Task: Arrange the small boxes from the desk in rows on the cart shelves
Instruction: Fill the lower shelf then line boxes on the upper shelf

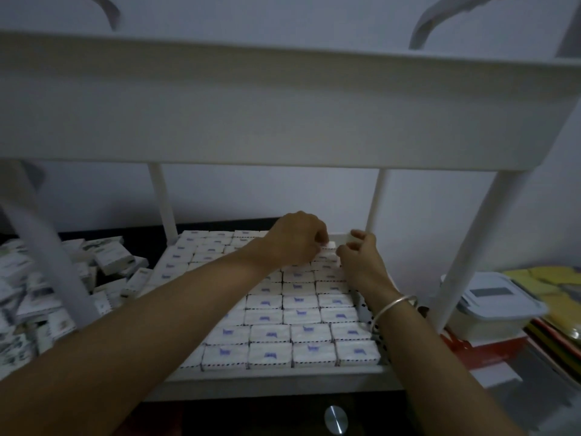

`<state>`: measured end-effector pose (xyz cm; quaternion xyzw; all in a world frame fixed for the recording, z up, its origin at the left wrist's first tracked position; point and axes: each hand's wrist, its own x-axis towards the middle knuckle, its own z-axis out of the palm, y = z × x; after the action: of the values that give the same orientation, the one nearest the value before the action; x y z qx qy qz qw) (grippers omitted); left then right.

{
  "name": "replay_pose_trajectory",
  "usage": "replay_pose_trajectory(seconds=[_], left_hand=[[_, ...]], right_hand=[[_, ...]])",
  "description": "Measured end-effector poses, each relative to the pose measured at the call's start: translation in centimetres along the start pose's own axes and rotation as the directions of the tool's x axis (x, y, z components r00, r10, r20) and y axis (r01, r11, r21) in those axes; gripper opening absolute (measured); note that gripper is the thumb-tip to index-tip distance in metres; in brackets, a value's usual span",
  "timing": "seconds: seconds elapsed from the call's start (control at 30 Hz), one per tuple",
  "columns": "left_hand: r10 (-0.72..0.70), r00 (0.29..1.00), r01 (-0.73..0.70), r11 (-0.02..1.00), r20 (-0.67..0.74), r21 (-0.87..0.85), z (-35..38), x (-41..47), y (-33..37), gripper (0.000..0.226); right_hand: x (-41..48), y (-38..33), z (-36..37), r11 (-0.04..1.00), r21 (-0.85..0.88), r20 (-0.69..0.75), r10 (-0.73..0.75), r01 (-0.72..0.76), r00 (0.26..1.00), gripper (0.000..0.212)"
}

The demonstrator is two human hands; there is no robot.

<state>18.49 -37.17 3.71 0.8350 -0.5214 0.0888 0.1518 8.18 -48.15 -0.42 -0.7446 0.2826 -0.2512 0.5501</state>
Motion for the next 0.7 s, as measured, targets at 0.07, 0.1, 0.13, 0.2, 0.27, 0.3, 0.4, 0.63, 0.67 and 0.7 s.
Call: replay_pose_trajectory(seconds=[0.07,0.1,0.13,0.2,0.27,0.3,0.4,0.63,0.67,0.7], left_hand=[[0.031,0.999,-0.032,0.992,0.013,0.118,-0.1,-0.6,0.3,0.032],[0.047,0.999,-0.051,0.987,0.028,0.155,-0.1,-1.0,0.2,0.037],[0.054,0.997,-0.061,0.985,0.050,0.163,-0.2,-1.5,0.1,0.043],[0.027,0.996,-0.035,0.994,0.084,0.104,-0.5,-3.0,0.1,0.051],[-0.065,0.996,0.066,0.998,0.063,-0.024,-1.3,-5.6,0.2,0.054],[-0.112,0.993,0.114,0.989,0.028,-0.091,-1.8,-7.3,0.2,0.051],[-0.141,0.977,0.109,0.975,-0.159,-0.195,-3.6,-14.1,-0.3,0.048],[-0.239,0.893,0.155,0.959,-0.382,-0.238,-6.9,-29.7,-3.8,0.049],[-0.272,0.874,0.207,0.958,-0.403,-0.198,-6.9,-31.6,-4.8,0.048],[-0.313,0.851,0.274,0.950,-0.422,-0.151,-6.9,-33.4,-5.8,0.047]], right_hand=[[-1.0,-0.9,-0.2,0.993,-0.094,-0.024,-0.070,0.068,0.997,0.048],[-1.6,-1.6,-0.3,0.981,-0.158,-0.021,-0.113,0.108,0.993,0.047],[-2.4,-2.2,-0.3,0.959,-0.230,-0.016,-0.174,0.166,0.985,0.044],[-4.5,-3.6,-0.1,0.901,-0.309,0.016,-0.316,0.305,0.949,0.038],[-7.4,-5.0,0.3,0.858,-0.298,0.075,-0.416,0.418,0.906,0.035],[-8.9,-5.5,0.6,0.834,-0.298,0.101,-0.456,0.464,0.884,0.034],[-12.7,-7.1,2.5,0.736,-0.266,0.146,-0.608,0.623,0.780,0.031],[-19.6,-9.7,9.8,0.564,-0.120,0.369,-0.739,0.817,0.564,0.019],[-20.3,-9.8,11.1,0.544,-0.100,0.413,-0.739,0.833,0.533,0.020],[-21.1,-9.9,12.4,0.526,-0.085,0.460,-0.733,0.846,0.501,0.020]])
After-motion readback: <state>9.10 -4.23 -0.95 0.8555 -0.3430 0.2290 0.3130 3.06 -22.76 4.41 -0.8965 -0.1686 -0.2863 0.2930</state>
